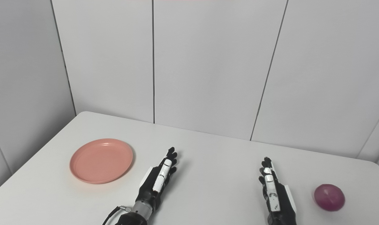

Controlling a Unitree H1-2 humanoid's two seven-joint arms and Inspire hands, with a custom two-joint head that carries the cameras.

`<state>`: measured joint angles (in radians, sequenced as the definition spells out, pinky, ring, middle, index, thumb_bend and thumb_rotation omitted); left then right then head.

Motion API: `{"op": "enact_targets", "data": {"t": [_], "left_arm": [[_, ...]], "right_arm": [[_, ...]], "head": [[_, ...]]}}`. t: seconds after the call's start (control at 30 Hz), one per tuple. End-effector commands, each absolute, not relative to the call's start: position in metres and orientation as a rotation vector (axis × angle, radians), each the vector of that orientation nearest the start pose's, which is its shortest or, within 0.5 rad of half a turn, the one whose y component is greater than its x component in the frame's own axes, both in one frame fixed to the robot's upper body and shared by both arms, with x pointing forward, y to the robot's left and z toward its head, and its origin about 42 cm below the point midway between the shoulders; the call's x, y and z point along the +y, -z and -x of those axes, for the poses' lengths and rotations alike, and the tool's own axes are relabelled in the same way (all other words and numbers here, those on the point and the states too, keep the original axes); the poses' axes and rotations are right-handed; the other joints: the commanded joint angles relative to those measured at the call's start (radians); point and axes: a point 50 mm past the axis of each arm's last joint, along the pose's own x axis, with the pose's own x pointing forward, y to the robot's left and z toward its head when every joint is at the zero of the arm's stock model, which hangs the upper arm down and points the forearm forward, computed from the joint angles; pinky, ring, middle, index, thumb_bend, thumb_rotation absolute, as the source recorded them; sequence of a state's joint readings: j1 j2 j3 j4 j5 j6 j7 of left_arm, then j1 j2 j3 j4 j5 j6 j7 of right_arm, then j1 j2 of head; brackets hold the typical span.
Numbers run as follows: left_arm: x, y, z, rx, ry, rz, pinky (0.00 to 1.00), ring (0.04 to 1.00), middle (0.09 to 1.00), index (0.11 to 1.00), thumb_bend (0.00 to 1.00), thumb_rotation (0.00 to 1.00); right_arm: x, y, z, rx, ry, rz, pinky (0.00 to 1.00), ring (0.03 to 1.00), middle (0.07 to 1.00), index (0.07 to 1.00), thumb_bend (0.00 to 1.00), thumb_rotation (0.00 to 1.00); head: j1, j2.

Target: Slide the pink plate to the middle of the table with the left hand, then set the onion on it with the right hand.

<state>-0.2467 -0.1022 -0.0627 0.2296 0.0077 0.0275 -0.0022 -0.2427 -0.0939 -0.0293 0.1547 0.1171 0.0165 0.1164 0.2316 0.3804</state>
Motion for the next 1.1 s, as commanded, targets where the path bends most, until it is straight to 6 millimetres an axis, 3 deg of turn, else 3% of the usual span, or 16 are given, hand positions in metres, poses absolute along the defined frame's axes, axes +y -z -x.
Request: {"op": "enact_targets", "data": {"t": [0.0, 0.2, 0.47, 0.87, 1.07], "left_arm": [[0.132, -0.132, -0.373, -0.055, 0.159, 0.055, 1.00, 0.997, 0.992, 0.973, 0.61, 1.00], [0.144, -0.139, -0.378, -0.084, 0.114, 0.038, 0.94, 0.941, 0.950, 0.938, 0.61, 1.00], [0.172, -0.152, -0.390, -0.135, 0.125, 0.035, 0.97, 0.957, 0.967, 0.963, 0.64, 1.00], [0.192, -0.175, -0.403, -0.213, 0.090, -0.015, 0.92, 0.931, 0.938, 0.925, 0.63, 1.00], [0.208, -0.187, -0.410, -0.232, 0.055, -0.059, 0.89, 0.903, 0.915, 0.905, 0.63, 1.00]], "right_arm": [[-0.227, -0.149, -0.370, -0.138, -0.146, -0.029, 1.00, 1.000, 1.000, 1.000, 0.45, 1.00], [-0.228, -0.147, -0.370, -0.139, -0.151, -0.027, 1.00, 1.000, 1.000, 1.000, 0.45, 1.00], [-0.231, -0.146, -0.370, -0.139, -0.151, -0.019, 1.00, 1.000, 1.000, 1.000, 0.45, 1.00], [-0.239, -0.152, -0.363, -0.119, -0.134, -0.034, 1.00, 1.000, 1.000, 1.000, 0.47, 1.00], [-0.243, -0.160, -0.358, -0.102, -0.130, -0.045, 1.00, 1.000, 1.000, 1.000, 0.37, 1.00]], "head": [[-0.001, -0.002], [0.000, -0.005], [0.024, -0.010], [0.144, -0.027], [0.195, -0.035]]}}
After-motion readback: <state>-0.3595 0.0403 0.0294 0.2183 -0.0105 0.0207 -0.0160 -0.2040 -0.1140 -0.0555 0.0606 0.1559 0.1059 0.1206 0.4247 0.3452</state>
